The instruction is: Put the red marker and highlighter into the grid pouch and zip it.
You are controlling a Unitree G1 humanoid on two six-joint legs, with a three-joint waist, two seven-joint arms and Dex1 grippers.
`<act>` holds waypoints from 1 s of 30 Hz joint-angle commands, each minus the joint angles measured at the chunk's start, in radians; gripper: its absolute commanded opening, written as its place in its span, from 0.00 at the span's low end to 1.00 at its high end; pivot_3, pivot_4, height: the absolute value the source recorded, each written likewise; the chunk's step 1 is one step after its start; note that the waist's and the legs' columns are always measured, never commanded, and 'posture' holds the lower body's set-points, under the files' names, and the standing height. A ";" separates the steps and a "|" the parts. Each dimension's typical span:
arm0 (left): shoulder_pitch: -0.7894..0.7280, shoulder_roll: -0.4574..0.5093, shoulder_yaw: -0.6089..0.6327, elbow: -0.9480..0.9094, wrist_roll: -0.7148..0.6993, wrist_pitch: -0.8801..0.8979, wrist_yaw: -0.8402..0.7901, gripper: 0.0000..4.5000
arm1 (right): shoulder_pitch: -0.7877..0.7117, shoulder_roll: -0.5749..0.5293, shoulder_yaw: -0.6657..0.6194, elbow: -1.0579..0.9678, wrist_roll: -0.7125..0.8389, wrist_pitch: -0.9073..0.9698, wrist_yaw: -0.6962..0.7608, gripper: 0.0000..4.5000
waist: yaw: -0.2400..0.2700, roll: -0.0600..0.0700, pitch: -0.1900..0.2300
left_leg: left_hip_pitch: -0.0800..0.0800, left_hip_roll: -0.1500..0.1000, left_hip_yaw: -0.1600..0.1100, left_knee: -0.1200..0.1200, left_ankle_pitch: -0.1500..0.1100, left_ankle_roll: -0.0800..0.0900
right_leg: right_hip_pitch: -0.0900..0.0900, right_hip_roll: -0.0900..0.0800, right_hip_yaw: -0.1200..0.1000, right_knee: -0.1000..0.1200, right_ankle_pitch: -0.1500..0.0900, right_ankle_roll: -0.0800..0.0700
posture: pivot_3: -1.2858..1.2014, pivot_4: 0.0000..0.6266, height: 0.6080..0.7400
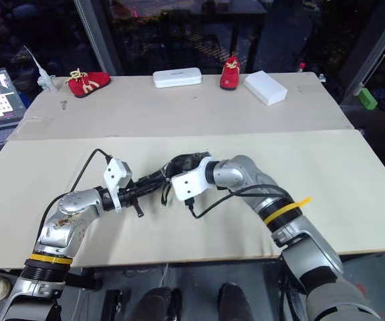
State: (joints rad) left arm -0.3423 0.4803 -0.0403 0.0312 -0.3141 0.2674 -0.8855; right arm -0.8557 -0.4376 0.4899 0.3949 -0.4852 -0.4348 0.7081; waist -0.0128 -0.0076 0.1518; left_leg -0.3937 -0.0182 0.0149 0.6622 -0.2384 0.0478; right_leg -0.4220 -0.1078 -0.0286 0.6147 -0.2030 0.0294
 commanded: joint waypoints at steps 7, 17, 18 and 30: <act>0.003 0.006 0.010 -0.026 -0.008 0.005 0.004 0.00 | 0.065 -0.189 -0.361 -0.263 0.674 0.445 0.316 0.77 | 0.006 0.000 0.000 | -0.001 0.001 0.000 0.000 0.000 0.001 | 0.001 0.000 0.000 -0.002 0.000 0.000 | 0.52 0.24 1.00; 0.001 0.012 0.026 -0.006 -0.009 0.002 0.011 0.00 | 0.355 -0.353 -0.410 -0.613 1.028 1.032 0.441 0.77 | 0.009 -0.001 0.000 | 0.003 0.002 0.000 0.000 -0.002 0.003 | 0.003 0.000 0.003 -0.001 0.000 0.000 | 0.52 0.24 1.00; 0.001 0.012 0.027 -0.005 -0.010 0.002 0.010 0.00 | 0.372 -0.333 -0.396 -0.624 1.017 1.051 0.409 0.77 | 0.009 -0.001 0.000 | 0.003 0.002 0.000 0.000 -0.002 0.003 | 0.003 0.000 0.004 -0.001 0.000 0.000 | 0.52 0.24 1.00; -0.023 -0.006 0.013 0.014 -0.004 -0.001 0.004 0.00 | 0.235 0.145 -0.188 -0.423 0.803 1.217 -0.023 0.77 | 0.001 -0.001 0.000 | 0.002 0.000 0.004 0.000 -0.002 0.003 | -0.001 0.001 0.008 0.002 0.000 0.000 | 0.52 0.24 1.00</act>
State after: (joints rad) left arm -0.3473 0.4740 -0.0310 0.0530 -0.3151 0.2737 -0.8776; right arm -0.5931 -0.3027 0.3071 -0.0244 0.3271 0.7900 0.7033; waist -0.0117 -0.0083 0.1521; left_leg -0.3913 -0.0179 0.0188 0.6621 -0.2400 0.0503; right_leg -0.4226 -0.1071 -0.0209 0.6164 -0.2026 0.0298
